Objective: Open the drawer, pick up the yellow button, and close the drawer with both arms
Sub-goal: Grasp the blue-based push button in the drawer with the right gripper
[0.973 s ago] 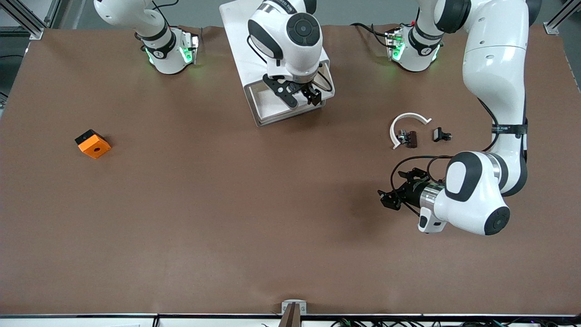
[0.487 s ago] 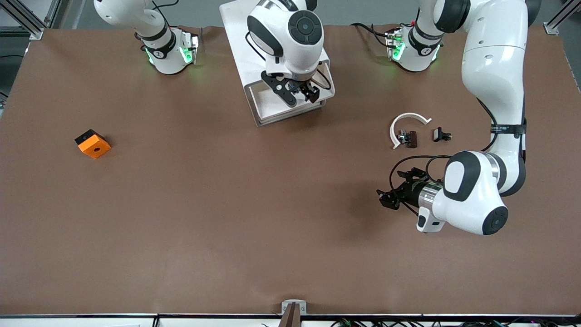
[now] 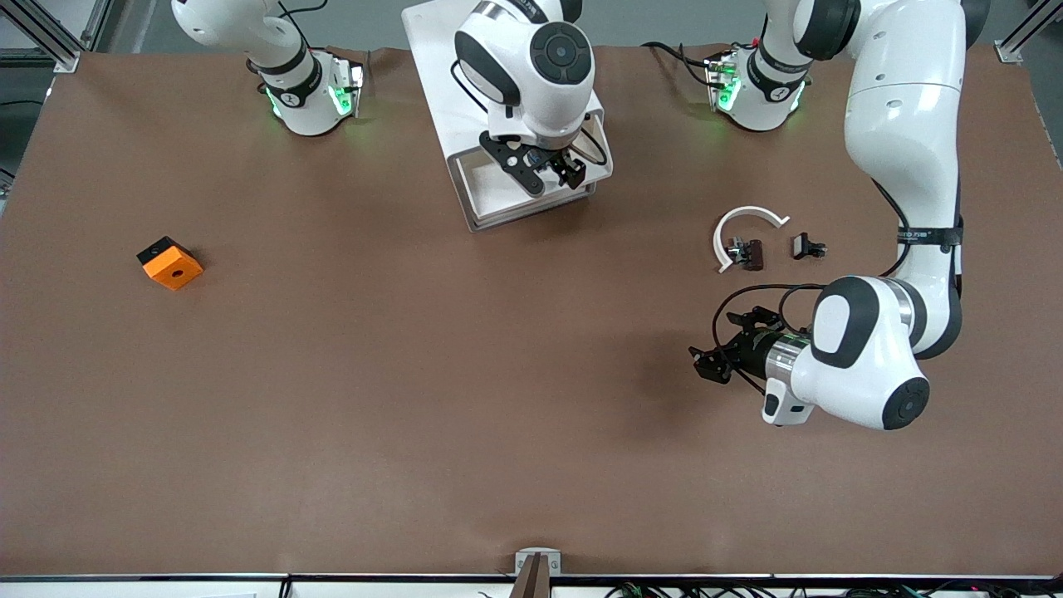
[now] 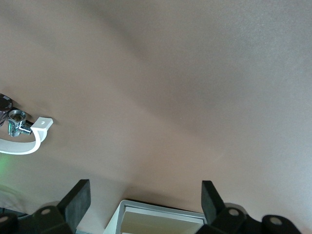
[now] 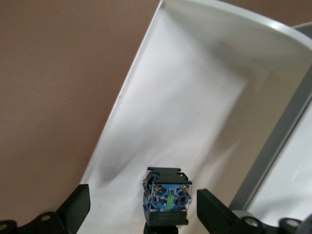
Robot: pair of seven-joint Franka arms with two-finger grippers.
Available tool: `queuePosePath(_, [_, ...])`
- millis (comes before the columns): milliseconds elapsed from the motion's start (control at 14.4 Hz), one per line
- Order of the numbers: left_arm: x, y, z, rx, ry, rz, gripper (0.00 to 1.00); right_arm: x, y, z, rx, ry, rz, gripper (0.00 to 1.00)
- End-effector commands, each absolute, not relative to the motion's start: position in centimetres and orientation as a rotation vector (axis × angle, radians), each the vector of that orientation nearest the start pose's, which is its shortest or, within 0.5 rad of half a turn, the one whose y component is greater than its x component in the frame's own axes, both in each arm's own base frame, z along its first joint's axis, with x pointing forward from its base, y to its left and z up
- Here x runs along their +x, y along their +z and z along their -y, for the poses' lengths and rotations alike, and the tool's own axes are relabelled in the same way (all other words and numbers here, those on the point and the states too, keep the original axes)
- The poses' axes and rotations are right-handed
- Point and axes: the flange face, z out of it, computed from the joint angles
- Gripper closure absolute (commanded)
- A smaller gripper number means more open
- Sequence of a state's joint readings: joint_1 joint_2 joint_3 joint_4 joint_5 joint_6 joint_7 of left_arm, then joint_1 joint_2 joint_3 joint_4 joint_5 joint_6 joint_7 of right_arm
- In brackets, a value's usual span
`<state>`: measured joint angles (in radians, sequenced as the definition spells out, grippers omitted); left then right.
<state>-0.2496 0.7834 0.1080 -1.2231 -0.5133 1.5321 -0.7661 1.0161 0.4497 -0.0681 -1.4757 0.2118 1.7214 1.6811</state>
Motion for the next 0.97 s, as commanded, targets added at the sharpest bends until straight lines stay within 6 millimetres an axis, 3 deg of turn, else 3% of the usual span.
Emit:
queuePosePath(0, [67.9,29.4,17.1,-2.981,0.964,1.086,0.00,35.6,37.9,-56.6,-3.059,0.420,-1.265,0.00])
queuePosePath(348, [68.0,29.2,16.7,-2.978,0.968,1.097,0.00,35.6,37.5,-56.7,-3.063,0.418,-1.265,0.00])
queuePosePath(765, [68.0,29.2,16.8,-2.978,0.971,1.098,0.00,37.3,40.7,-57.1,-2.998,0.389,-1.242,0.00])
queuePosePath(904, [67.9,29.3,16.9,-2.966,0.980,1.106,0.00,37.6,40.9,-57.0,-2.995,0.393,-1.246,0.00])
